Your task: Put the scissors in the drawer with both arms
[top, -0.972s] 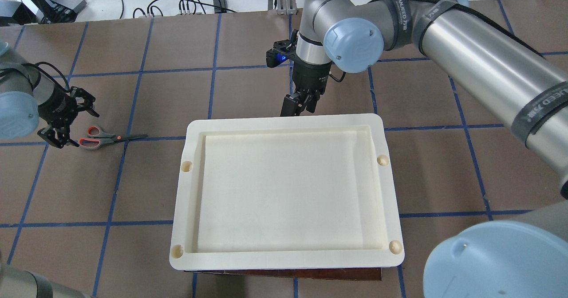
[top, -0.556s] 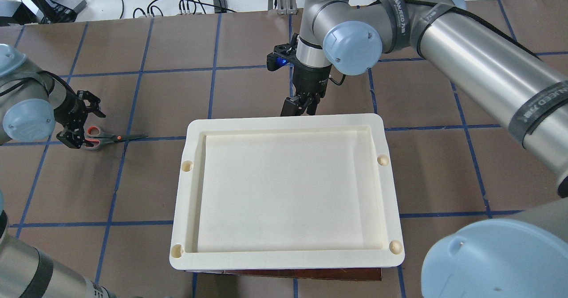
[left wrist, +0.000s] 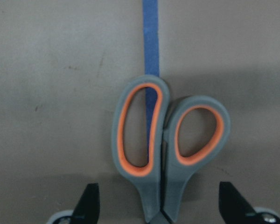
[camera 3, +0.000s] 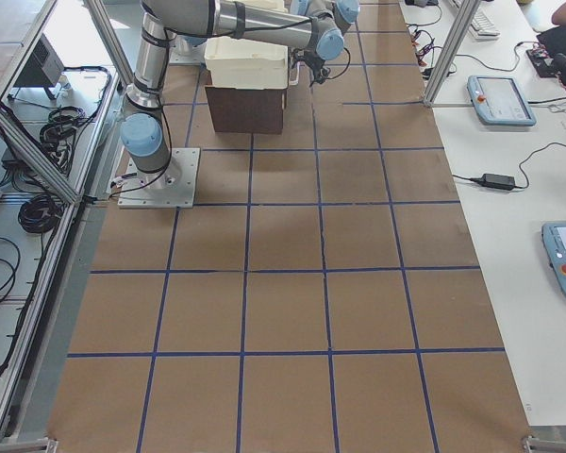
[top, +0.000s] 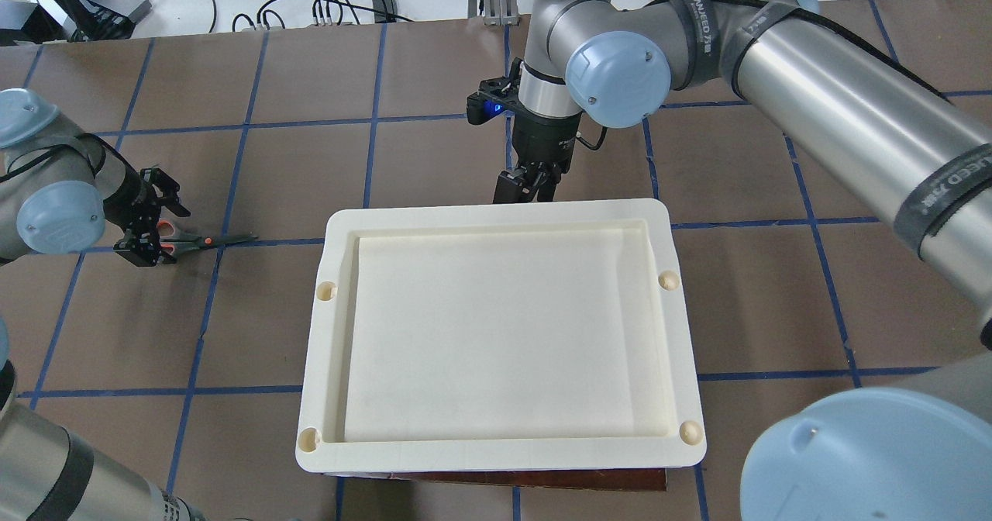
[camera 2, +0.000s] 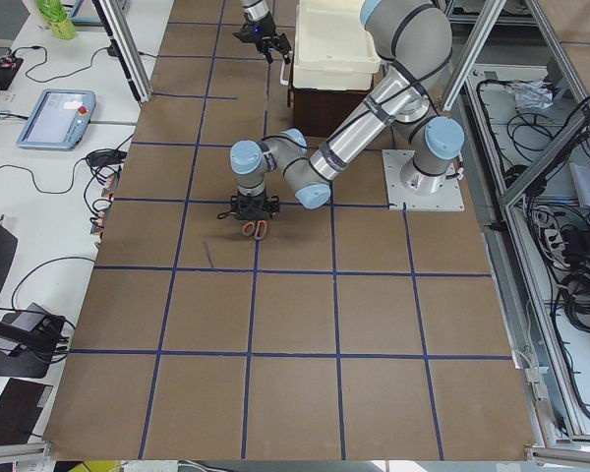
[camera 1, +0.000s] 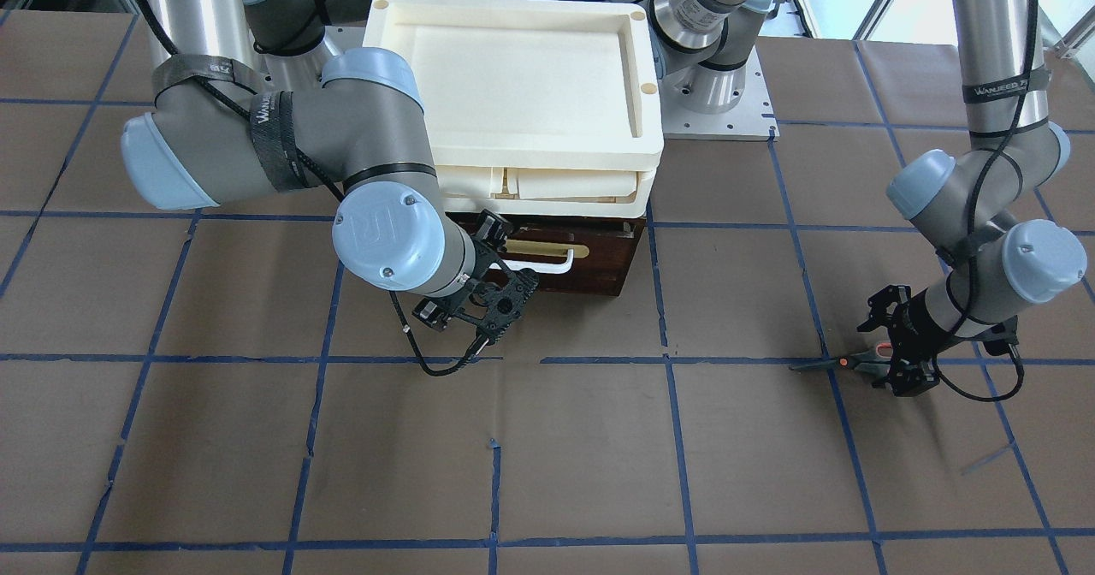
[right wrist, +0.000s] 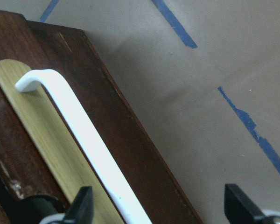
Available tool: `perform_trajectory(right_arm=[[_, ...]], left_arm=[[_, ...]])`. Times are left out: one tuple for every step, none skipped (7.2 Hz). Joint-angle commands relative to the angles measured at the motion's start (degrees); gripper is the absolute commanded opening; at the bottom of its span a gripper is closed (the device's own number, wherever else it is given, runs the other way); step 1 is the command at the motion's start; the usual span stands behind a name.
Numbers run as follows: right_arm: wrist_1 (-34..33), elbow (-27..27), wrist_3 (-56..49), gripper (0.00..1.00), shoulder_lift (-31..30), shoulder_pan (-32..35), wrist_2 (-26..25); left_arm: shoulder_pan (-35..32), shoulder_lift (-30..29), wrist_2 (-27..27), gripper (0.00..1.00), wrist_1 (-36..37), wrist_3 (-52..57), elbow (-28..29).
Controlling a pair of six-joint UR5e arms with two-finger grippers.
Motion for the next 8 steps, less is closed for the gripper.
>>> perform_trajectory(right_arm=[[-0.57,0.30,-0.08,0.98,0.21,0.01,0.00],[-0.83,0.30,-0.17,0.98,0.56,0.01,-0.09],[-1.10,0.21,-0.26,0.98,0.56,0.01,-0.09],[-1.88,0.21,-0.26,0.98,0.65,0.01,-0.09],[-2.24,0.21,-0.26,0.98,0.73,-0.07,-0.17],[-2.50,0.21,-0.35,0.98,0.74,-0.08,-0.44],[-3.81,0.38,-0.35,0.98,0.82,-0.08,-0.79],[-3.91,0.30,-0.35,0.98,0.82,-0.16,-0.96]], left_arm=[[0.00,0.32,-0.01,0.92,-0.05,-1.88,-1.56],[0.00,0.15,0.08,0.92,0.04,-1.89,-1.83],[0.00,-0.19,0.17,0.75,0.47,-1.98,-1.05],[0.00,-0.29,0.08,0.59,0.83,-2.41,-0.96],[0.00,-0.37,0.08,0.52,1.96,-2.50,-0.96],[0.00,-0.37,0.08,0.49,1.97,-2.50,-0.96],[0.00,-0.29,0.08,0.45,2.06,-2.50,-0.78],[0.00,-0.20,0.08,0.43,2.15,-2.50,-0.70]])
